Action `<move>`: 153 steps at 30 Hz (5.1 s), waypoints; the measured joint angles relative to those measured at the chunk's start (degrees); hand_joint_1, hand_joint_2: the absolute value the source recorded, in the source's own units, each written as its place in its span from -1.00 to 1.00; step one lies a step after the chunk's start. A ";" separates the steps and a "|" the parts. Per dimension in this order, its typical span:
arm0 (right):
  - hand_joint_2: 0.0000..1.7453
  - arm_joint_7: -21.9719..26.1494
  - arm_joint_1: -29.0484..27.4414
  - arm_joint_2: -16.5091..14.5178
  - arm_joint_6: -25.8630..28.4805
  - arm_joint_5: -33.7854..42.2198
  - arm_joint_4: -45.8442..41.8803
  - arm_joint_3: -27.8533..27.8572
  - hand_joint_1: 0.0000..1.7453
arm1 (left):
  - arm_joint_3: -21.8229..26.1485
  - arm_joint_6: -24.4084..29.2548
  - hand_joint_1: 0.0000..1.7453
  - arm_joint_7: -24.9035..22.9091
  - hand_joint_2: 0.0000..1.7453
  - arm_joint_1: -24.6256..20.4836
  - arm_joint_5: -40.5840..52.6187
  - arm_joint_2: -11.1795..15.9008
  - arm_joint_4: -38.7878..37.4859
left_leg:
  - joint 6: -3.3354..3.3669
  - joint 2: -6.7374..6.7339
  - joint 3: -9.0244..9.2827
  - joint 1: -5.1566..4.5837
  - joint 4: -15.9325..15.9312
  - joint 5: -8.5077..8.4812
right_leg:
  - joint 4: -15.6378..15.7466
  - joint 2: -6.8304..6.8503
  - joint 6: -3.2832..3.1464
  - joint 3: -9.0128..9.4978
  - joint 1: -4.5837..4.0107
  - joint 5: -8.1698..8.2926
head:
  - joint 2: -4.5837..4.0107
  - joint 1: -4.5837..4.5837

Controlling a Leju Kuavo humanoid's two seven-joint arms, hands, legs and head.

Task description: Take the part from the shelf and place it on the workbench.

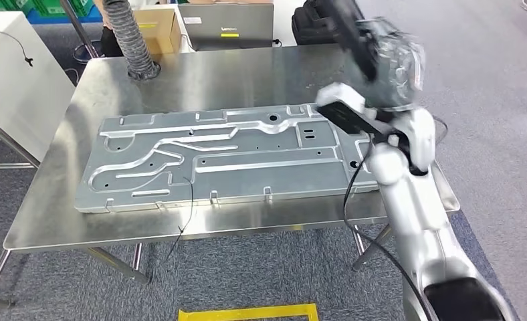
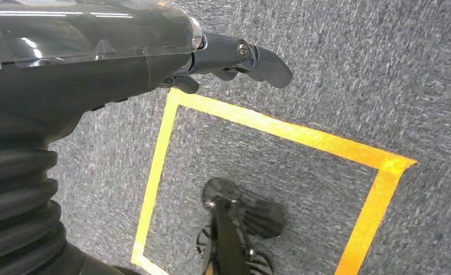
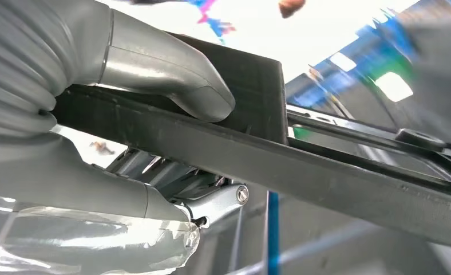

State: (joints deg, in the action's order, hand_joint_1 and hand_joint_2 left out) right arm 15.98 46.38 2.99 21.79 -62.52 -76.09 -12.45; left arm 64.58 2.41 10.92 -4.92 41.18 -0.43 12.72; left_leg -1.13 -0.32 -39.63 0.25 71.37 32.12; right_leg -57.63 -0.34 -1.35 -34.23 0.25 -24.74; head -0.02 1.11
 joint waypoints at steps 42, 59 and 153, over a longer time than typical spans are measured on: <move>-1.00 5.90 6.48 -13.45 -5.89 -8.61 55.99 -26.05 -1.00 | 0.10 -4.15 -1.00 4.93 -1.00 0.21 2.84 0.06 -0.02 | 1.26 0.37 5.11 0.64 -13.43 -7.64 | -1.32 -0.51 1.60 -0.70 -0.46 -1.04 | 0.00 0.01; -1.00 19.86 0.73 -11.07 15.92 17.94 30.77 -14.20 -1.00 | 1.98 -3.37 -1.00 5.22 -1.00 -0.07 2.38 -0.29 -0.02 | -0.12 0.30 3.33 0.47 -8.82 -4.56 | 0.45 0.23 -0.03 0.61 -0.01 -0.16 | 0.00 0.02; -1.00 -24.19 -42.71 -7.61 -11.97 -27.18 63.85 62.42 -1.00 | 3.80 -6.72 -1.00 5.37 -1.00 0.50 7.22 -4.66 -0.15 | -0.33 -0.16 0.48 0.21 -0.98 0.97 | 2.76 0.87 0.25 5.64 -0.24 -2.70 | 0.00 0.01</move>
State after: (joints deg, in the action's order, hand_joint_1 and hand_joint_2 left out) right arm -8.21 3.66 -4.62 9.82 -89.70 -12.24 49.97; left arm 68.38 -4.31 16.29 -4.43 48.40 -5.09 12.57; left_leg -1.46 -0.48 -39.15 0.46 70.39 33.09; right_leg -54.87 0.53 -1.10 -28.58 0.01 -27.44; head -0.02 1.12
